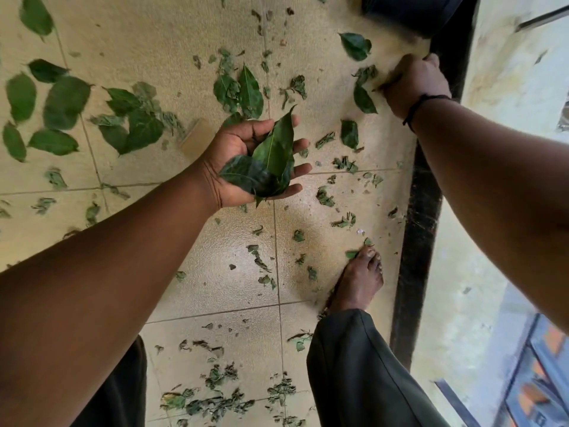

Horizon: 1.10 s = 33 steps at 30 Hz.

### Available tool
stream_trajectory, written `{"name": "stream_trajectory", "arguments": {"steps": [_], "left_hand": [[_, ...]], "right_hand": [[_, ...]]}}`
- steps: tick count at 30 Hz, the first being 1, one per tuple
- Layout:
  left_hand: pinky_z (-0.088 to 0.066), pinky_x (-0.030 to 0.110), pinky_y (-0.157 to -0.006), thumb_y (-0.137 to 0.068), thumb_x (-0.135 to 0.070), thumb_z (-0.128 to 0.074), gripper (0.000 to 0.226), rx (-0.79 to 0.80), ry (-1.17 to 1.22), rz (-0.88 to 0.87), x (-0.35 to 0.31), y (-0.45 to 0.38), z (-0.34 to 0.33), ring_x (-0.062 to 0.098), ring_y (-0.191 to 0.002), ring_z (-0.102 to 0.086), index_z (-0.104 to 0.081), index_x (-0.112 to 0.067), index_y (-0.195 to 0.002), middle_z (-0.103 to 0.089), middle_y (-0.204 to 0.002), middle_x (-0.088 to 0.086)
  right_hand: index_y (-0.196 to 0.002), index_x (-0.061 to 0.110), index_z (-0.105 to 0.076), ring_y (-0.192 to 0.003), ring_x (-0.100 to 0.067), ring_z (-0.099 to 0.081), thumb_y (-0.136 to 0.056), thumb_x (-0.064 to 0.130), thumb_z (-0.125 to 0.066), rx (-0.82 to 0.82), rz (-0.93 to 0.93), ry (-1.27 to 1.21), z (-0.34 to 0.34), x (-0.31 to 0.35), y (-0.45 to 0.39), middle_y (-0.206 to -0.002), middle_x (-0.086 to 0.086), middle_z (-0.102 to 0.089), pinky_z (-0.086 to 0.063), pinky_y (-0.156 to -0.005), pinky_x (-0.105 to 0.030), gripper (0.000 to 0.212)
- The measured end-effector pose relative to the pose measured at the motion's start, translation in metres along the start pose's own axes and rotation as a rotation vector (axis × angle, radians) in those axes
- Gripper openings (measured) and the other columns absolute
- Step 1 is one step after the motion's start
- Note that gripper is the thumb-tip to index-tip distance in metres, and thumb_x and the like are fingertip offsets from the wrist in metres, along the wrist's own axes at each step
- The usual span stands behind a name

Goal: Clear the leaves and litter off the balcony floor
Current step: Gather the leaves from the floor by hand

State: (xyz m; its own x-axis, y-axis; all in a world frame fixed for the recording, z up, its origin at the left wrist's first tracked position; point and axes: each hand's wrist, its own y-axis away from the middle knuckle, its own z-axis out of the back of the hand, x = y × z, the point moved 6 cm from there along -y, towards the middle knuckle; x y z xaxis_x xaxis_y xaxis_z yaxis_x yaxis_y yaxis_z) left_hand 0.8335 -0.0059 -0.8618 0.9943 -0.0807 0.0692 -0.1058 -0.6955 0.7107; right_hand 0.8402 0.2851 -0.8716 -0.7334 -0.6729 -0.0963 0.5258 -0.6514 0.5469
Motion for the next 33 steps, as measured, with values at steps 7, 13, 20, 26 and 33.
{"name": "stream_trajectory", "arguments": {"steps": [7, 13, 20, 26, 33], "left_hand": [[-0.054, 0.047, -0.088, -0.097, -0.035, -0.042, 0.029, -0.075, 0.042, -0.086, -0.008, -0.005, -0.002, 0.03, -0.108, -0.065, -0.07, -0.03, -0.106, -0.068, -0.114, -0.001], [-0.054, 0.048, -0.088, -0.096, -0.036, -0.044, 0.027, -0.091, 0.017, -0.087, -0.012, -0.01, -0.005, 0.029, -0.1, -0.067, -0.067, -0.023, -0.103, -0.067, -0.116, 0.008], [-0.051, 0.047, -0.092, -0.094, -0.038, -0.043, 0.032, 0.014, 0.02, -0.055, -0.014, 0.0, -0.006, 0.029, -0.114, -0.062, -0.072, -0.033, -0.108, -0.068, -0.115, -0.003], [-0.053, 0.048, -0.089, -0.098, -0.039, -0.04, 0.036, 0.021, 0.023, -0.064, -0.014, 0.005, 0.002, 0.029, -0.11, -0.066, -0.073, -0.032, -0.109, -0.068, -0.115, -0.002], [-0.056, 0.046, -0.086, -0.091, -0.04, -0.047, 0.032, -0.002, 0.0, -0.045, -0.011, 0.015, 0.015, 0.027, -0.11, -0.066, -0.072, -0.033, -0.109, -0.068, -0.119, -0.003]], "right_hand": [[-0.095, 0.017, -0.065, -0.064, 0.0, -0.053, -0.086, 0.032, -0.073, 0.132, -0.032, -0.591, 0.026, 0.018, 0.092, -0.078, 0.009, -0.06, -0.039, -0.051, -0.013, 0.019], [-0.088, 0.009, -0.063, -0.049, -0.001, -0.051, -0.082, 0.023, -0.075, 0.599, 0.06, -1.074, 0.015, 0.085, 0.175, -0.073, 0.003, -0.067, -0.042, -0.047, -0.013, 0.02], [-0.089, 0.015, -0.058, -0.055, -0.005, -0.054, -0.093, 0.033, -0.065, 0.121, -0.199, -1.012, -0.003, 0.047, 0.105, -0.073, 0.005, -0.06, -0.047, -0.05, -0.017, 0.02], [-0.126, 0.016, -0.047, -0.096, -0.014, -0.049, -0.092, 0.038, -0.064, 0.069, -0.309, -0.624, -0.037, 0.002, 0.036, -0.11, 0.001, -0.051, -0.043, -0.081, -0.028, 0.044], [-0.115, 0.014, -0.06, -0.088, -0.017, -0.06, -0.092, 0.027, -0.064, 0.169, -0.254, -0.538, -0.038, 0.007, 0.013, -0.101, -0.003, -0.062, -0.056, -0.08, -0.031, 0.028]]}}
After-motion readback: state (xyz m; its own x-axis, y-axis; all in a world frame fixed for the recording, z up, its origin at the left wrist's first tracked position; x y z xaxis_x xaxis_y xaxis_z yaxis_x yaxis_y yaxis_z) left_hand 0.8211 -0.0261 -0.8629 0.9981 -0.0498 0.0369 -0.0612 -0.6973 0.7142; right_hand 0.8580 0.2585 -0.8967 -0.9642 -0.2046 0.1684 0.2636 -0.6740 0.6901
